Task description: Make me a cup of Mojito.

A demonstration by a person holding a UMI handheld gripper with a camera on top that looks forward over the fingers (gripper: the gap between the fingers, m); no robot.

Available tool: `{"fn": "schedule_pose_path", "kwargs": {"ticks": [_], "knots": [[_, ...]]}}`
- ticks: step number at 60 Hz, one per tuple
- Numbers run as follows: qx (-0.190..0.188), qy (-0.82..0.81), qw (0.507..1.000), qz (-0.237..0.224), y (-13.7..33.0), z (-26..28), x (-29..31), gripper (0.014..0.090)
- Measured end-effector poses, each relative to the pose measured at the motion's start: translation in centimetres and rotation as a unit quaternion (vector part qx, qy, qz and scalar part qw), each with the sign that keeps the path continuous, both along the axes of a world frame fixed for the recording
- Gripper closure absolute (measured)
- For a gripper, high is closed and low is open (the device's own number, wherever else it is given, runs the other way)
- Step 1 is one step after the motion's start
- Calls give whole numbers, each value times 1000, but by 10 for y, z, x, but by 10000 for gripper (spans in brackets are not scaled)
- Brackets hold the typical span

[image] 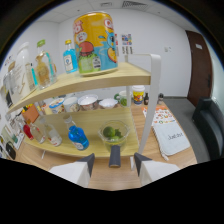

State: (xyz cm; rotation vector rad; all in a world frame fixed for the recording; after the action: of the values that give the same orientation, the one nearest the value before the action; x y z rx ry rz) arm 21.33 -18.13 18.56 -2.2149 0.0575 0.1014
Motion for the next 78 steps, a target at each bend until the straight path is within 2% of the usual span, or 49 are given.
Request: {"fn": "schedule_pose_path", "kwargs": {"ticks": [5, 12, 17, 22, 32, 47, 62, 78], "knots": [[-16, 13, 1000, -2, 9, -7, 0, 474], [-39, 26, 999, -3, 15, -17, 0, 626], [-47, 17, 999, -5, 19, -21, 3, 779], [-46, 9, 999, -5, 19, -21, 3, 859], [-61, -3, 998, -5, 19, -23, 4, 875], [-34, -24, 999, -12, 13, -8, 7, 889], [-2, -19, 1000, -9, -25, 23, -19, 891], [4, -19, 1000, -11, -69, 4, -73, 892]]}}
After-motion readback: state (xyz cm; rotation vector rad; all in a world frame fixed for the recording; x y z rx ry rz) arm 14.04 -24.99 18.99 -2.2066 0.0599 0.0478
